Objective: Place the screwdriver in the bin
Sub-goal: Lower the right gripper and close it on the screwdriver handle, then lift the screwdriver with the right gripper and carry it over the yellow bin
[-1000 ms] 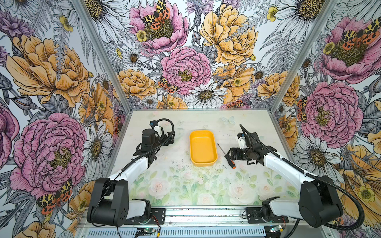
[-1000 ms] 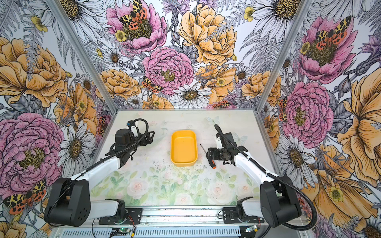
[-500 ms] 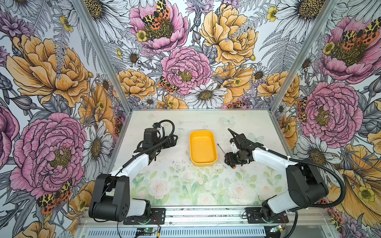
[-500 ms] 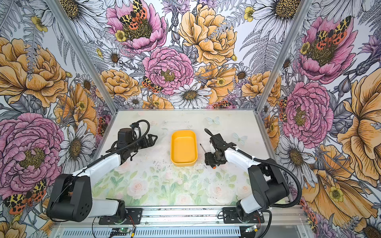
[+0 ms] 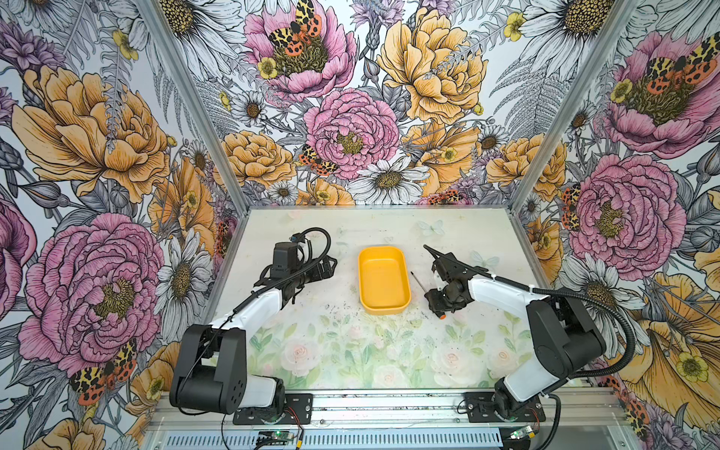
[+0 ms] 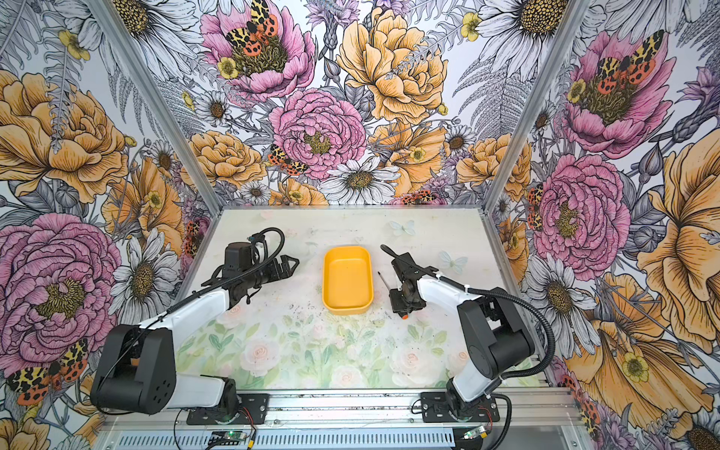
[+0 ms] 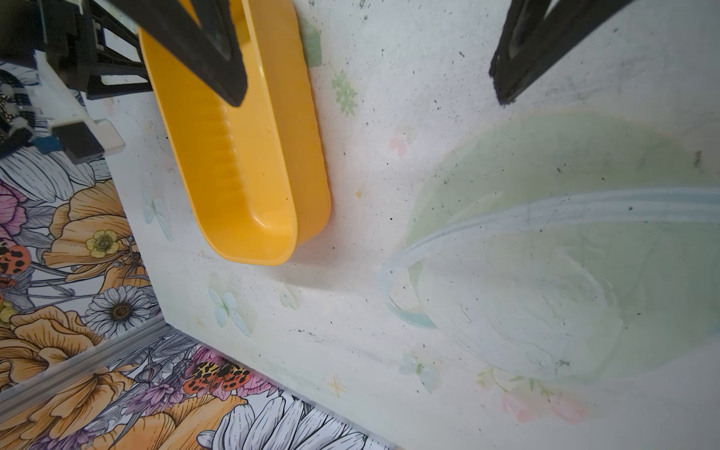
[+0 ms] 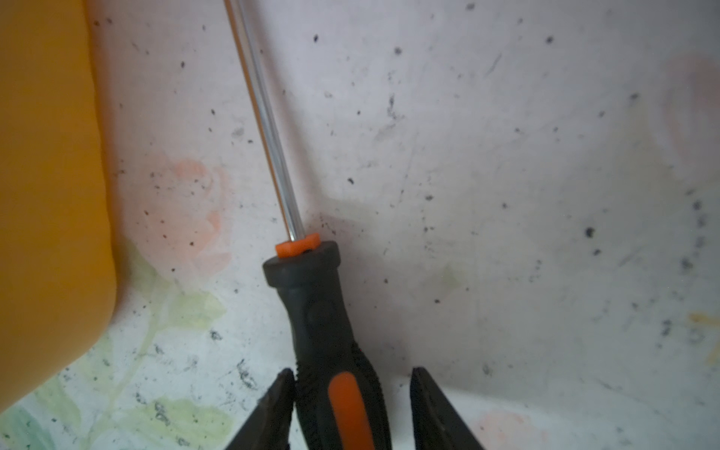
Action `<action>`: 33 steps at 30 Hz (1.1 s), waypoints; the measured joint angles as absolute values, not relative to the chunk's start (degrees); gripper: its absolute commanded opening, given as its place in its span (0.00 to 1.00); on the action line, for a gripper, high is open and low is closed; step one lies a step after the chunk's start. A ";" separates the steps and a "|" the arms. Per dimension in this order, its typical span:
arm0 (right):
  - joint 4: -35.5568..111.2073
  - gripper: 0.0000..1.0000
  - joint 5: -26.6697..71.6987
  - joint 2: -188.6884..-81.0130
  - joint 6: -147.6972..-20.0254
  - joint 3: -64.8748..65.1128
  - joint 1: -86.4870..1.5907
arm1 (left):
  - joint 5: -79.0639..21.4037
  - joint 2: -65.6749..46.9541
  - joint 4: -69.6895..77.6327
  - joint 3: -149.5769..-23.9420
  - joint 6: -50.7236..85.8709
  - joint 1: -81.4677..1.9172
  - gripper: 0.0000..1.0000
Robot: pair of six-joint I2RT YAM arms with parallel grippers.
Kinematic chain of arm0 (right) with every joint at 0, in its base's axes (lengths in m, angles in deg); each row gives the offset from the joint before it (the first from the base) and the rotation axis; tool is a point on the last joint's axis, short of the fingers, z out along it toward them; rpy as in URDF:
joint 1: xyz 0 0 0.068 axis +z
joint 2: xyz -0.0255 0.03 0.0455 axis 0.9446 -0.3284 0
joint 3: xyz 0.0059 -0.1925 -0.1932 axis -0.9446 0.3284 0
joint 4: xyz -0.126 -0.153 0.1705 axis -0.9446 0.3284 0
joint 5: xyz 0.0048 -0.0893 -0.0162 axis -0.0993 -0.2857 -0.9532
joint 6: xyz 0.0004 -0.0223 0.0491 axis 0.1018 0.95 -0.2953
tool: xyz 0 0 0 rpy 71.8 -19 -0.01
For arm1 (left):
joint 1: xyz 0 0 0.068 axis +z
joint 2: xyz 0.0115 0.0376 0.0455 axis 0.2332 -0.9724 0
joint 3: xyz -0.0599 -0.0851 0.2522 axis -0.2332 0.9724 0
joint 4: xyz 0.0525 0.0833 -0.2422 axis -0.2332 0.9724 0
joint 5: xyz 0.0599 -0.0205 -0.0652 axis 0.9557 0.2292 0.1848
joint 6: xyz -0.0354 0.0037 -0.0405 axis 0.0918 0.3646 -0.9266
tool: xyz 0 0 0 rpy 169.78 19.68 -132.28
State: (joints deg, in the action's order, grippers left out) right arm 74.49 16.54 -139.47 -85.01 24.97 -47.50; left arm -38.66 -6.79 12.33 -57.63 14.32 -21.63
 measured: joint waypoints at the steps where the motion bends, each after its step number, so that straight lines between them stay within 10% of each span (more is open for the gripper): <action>1: 74.47 0.39 16.56 -139.69 -84.93 24.95 -47.39 | -38.75 -6.96 12.46 -57.63 14.10 -21.63 0.99; 7: 74.68 0.00 17.59 -139.95 -85.34 24.49 -47.37 | -39.14 -7.31 12.73 -57.65 13.49 -21.63 0.99; 24: 76.24 0.00 26.72 -132.67 -93.73 22.11 -54.71 | -39.27 -7.05 14.02 -57.72 13.56 -21.63 0.99; 33: 75.62 0.00 16.08 -123.93 -104.27 6.78 -49.12 | -39.27 -5.96 14.06 -57.72 13.54 -21.61 0.99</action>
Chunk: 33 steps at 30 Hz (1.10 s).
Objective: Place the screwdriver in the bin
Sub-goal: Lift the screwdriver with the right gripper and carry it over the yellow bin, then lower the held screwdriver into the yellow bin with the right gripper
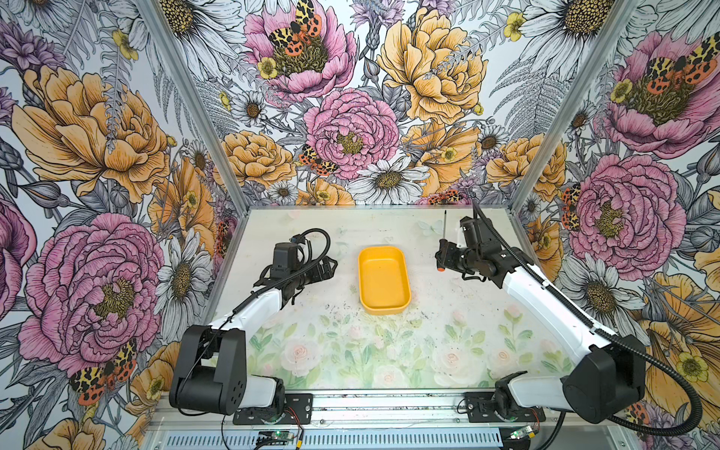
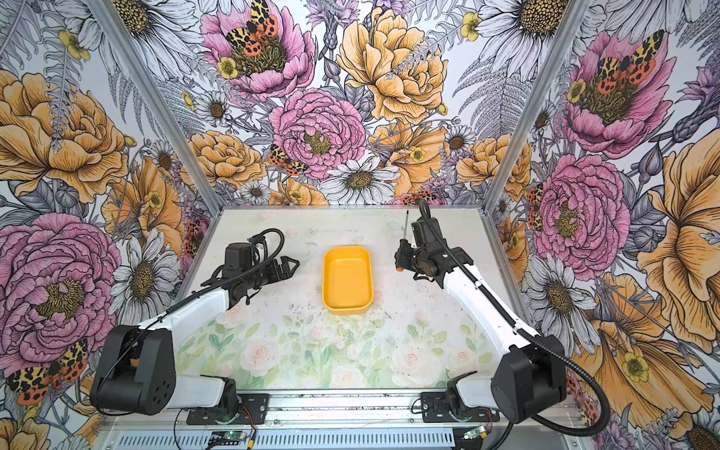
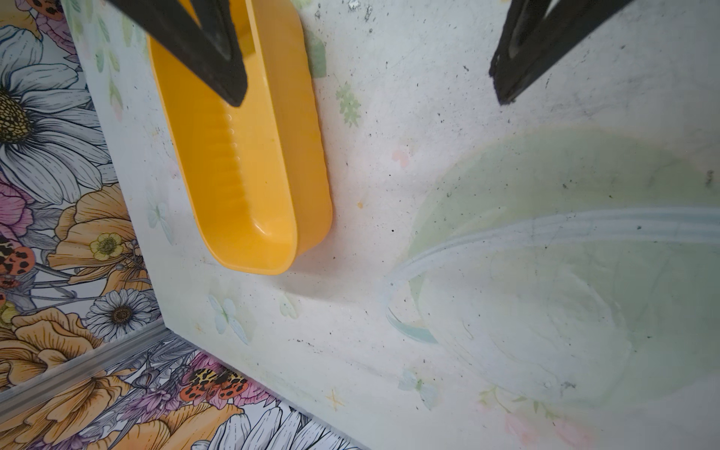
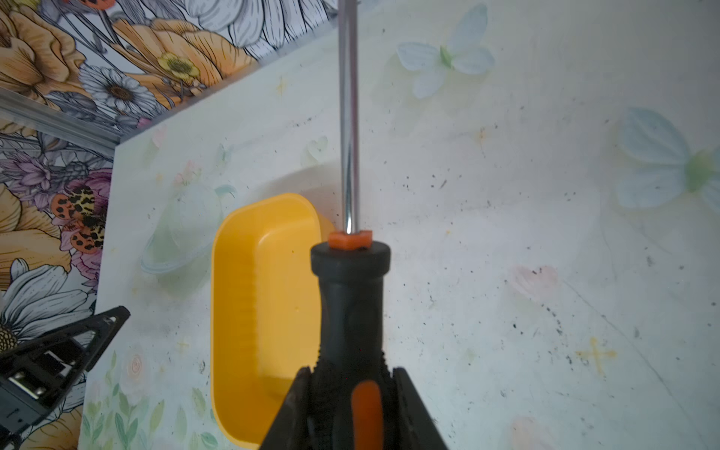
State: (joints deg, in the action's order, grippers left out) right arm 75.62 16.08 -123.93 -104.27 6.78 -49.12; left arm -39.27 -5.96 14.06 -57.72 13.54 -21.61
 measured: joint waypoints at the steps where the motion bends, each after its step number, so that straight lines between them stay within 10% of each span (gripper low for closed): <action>1: 75.52 0.00 14.07 -124.02 -105.12 4.97 -47.21 | -39.27 -5.85 14.04 -57.72 13.56 -21.61 0.99; 14: 75.25 0.00 -13.01 -142.62 -112.03 -9.96 -23.17 | -39.27 -2.61 14.93 -57.48 13.73 -21.06 0.99; 33: 81.35 0.00 -8.03 -154.60 -117.25 -10.79 -20.40 | -39.27 -0.80 15.94 -54.77 13.73 -19.57 0.99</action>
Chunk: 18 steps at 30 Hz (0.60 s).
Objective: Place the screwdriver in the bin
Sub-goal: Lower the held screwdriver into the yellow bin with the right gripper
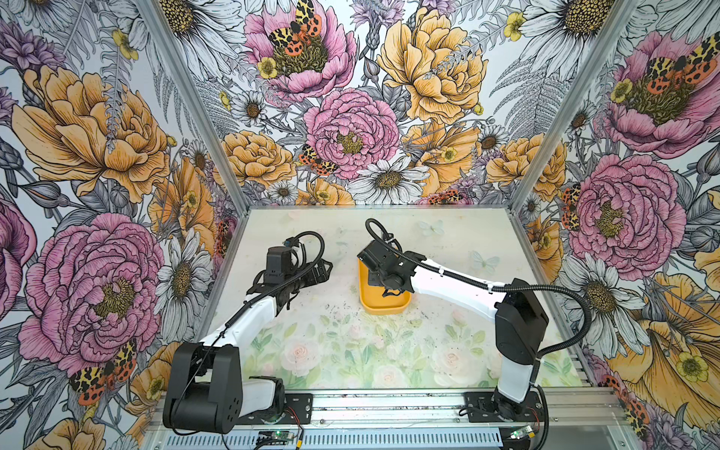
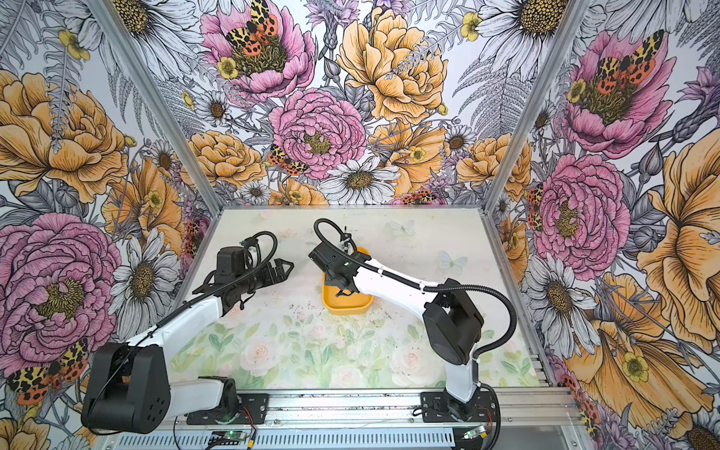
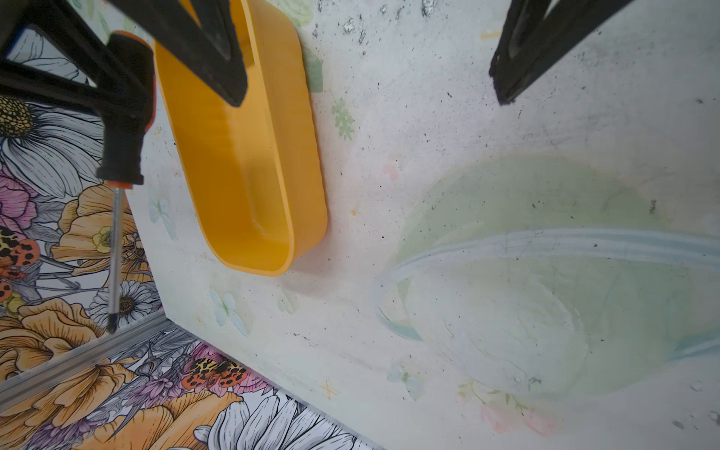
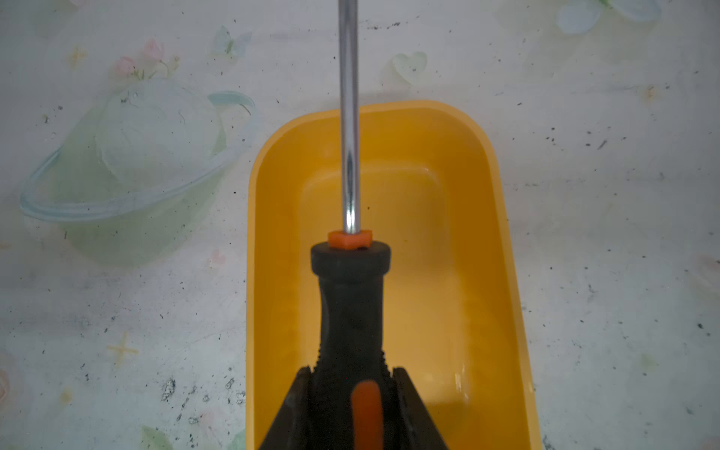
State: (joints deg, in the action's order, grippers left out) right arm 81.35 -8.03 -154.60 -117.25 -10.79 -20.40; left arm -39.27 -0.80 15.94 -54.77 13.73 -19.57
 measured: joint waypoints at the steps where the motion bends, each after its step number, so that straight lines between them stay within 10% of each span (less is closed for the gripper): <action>1: 81.46 0.00 -7.35 -154.92 -117.51 -10.46 -20.40 | -39.25 -0.80 15.94 -54.66 13.73 -19.57 0.99; 18: 82.44 0.00 -0.64 -159.71 -117.78 -8.82 -22.36 | -39.21 0.82 17.19 -54.37 13.71 -19.57 0.99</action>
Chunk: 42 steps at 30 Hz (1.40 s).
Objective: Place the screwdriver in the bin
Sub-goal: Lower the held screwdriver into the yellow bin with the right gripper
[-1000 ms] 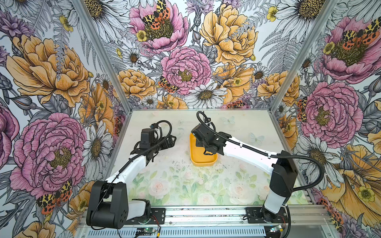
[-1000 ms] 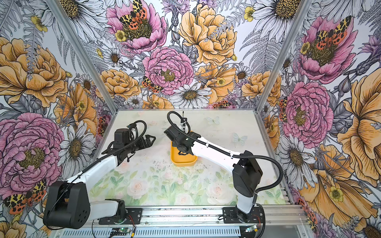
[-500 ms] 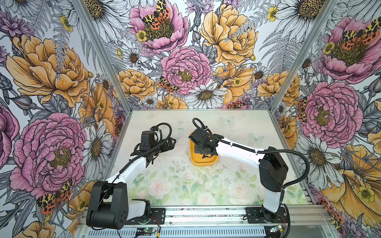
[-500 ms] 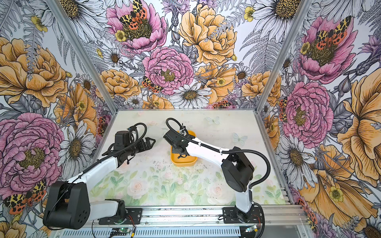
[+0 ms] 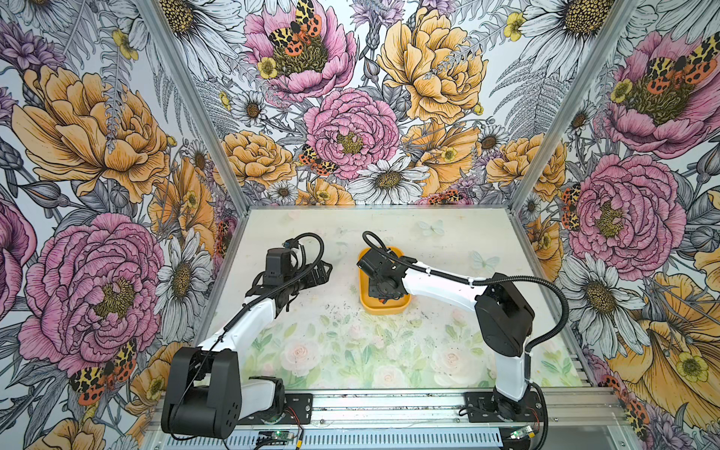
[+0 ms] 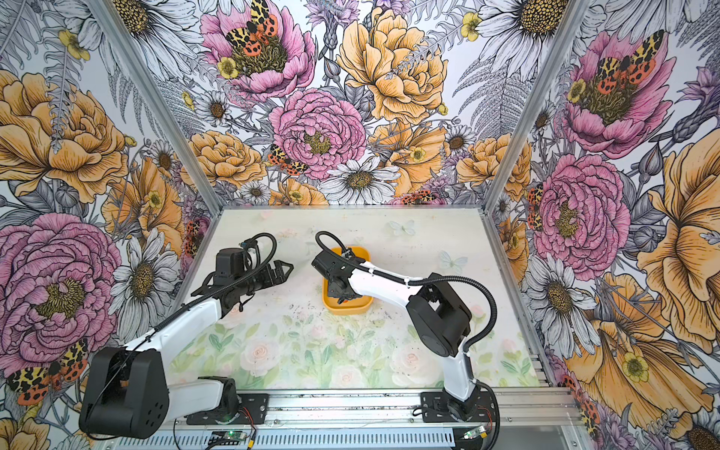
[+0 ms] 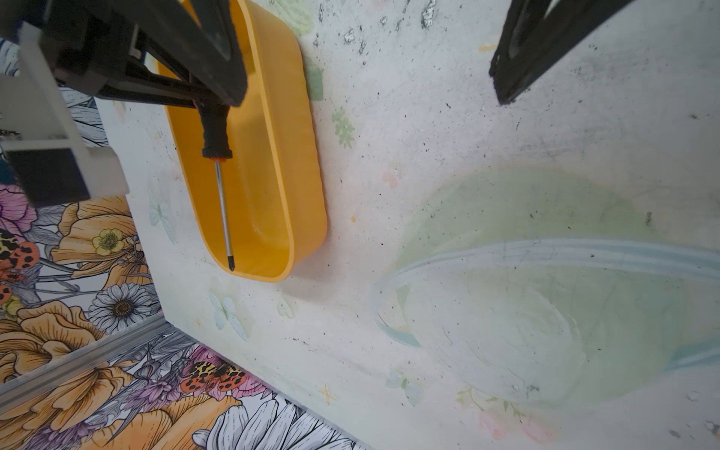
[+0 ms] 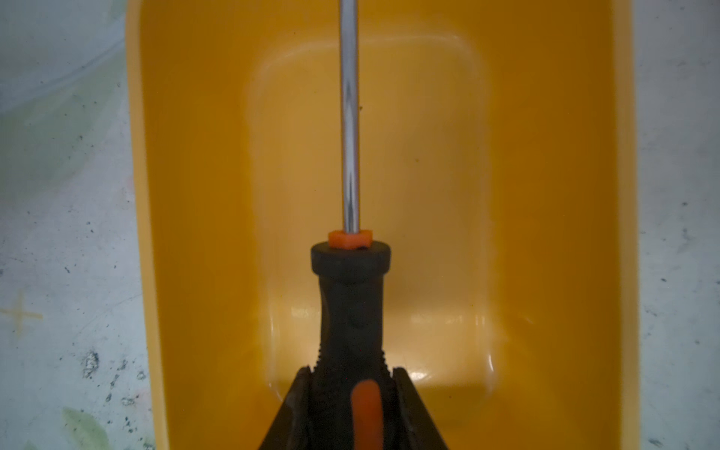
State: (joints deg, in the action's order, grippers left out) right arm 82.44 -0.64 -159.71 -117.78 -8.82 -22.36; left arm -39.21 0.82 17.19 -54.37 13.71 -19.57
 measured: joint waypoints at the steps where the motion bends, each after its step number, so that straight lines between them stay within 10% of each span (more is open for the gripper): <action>1: 82.47 0.00 -0.51 -159.97 -117.75 -8.73 -22.56 | -39.21 0.91 17.23 -54.37 13.71 -19.57 0.99; 19: 82.62 0.00 2.99 -164.74 -116.20 -8.71 -24.68 | -38.51 0.93 17.49 -54.37 13.71 -19.57 0.99; 28: 82.58 0.37 3.99 -164.94 -114.72 -8.76 -24.70 | -38.35 0.93 17.95 -54.37 13.71 -19.57 0.99; 42: 82.88 0.67 4.39 -164.45 -107.44 -8.76 -25.07 | -38.18 0.88 18.21 -54.40 13.80 -19.57 0.99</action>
State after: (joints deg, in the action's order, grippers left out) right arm 82.88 4.39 -164.45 -107.44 -8.76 -25.07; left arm -38.18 0.88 18.21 -54.40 13.80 -19.57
